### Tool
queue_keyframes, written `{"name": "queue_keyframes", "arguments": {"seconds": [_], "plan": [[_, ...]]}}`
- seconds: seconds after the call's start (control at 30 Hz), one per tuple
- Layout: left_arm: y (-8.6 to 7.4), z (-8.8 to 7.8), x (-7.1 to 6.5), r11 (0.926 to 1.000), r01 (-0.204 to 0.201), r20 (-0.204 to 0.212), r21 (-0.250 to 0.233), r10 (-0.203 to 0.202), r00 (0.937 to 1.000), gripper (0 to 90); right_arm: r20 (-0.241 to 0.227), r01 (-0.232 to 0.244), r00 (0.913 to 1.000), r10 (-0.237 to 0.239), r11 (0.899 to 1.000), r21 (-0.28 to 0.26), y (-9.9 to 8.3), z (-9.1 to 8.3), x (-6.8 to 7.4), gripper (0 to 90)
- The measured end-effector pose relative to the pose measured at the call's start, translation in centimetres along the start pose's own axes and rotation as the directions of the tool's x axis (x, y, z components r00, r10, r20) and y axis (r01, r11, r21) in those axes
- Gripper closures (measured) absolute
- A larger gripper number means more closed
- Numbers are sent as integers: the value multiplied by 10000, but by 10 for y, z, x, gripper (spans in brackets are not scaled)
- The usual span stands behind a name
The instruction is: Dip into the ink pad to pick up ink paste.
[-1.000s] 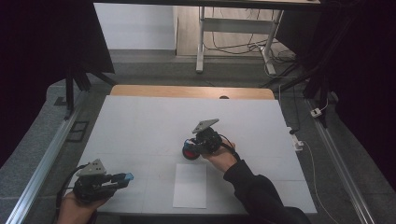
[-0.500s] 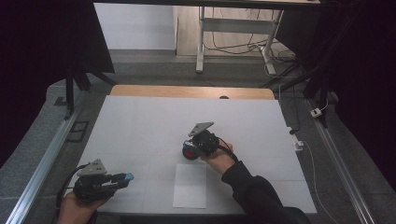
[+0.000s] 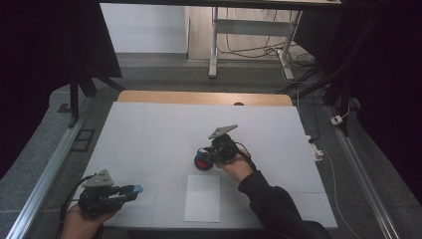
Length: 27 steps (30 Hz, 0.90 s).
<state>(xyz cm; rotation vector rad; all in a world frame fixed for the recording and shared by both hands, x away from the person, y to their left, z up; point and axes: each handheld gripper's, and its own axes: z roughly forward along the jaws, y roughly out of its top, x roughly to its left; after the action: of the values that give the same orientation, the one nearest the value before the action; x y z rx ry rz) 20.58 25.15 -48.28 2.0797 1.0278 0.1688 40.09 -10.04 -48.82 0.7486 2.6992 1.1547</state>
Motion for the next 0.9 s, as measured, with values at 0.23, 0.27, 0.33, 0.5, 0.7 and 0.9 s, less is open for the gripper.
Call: {"name": "queue_keyframes", "arguments": {"seconds": [0.23, 0.27, 0.33, 0.5, 0.7, 0.9], "plan": [[0, 1, -1, 9999, -75, 20, 107, 75, 10000, 681, -63, -76, 10000, 76, 10000, -39, -1, 0, -1, 709], [0, 1, -1, 9999, -80, 4, 127, 80, 10000, 681, -7, 0, 10000, 0, 10000, -43, -1, 0, 0, 708], [1, 1, -1, 9999, -64, -43, 148, 65, 10000, 681, 173, 257, 9995, -256, 9997, -11, 0, 1, 4, 708], [1, 1, -1, 9998, 51, -49, 185, -51, 10000, 681, 672, 947, 9931, -960, 9953, 223, 2, 2, 14, 708], [1, 1, -1, 9997, -16, -62, 228, 17, 10000, 681, 907, 1272, 9873, -1303, 9911, 389, 3, 2, 19, 708], [1, 1, -1, 9997, -32, -29, 227, 33, 10000, 681, 470, 622, 9969, -627, 9980, 131, 1, 1, 10, 707]]}}
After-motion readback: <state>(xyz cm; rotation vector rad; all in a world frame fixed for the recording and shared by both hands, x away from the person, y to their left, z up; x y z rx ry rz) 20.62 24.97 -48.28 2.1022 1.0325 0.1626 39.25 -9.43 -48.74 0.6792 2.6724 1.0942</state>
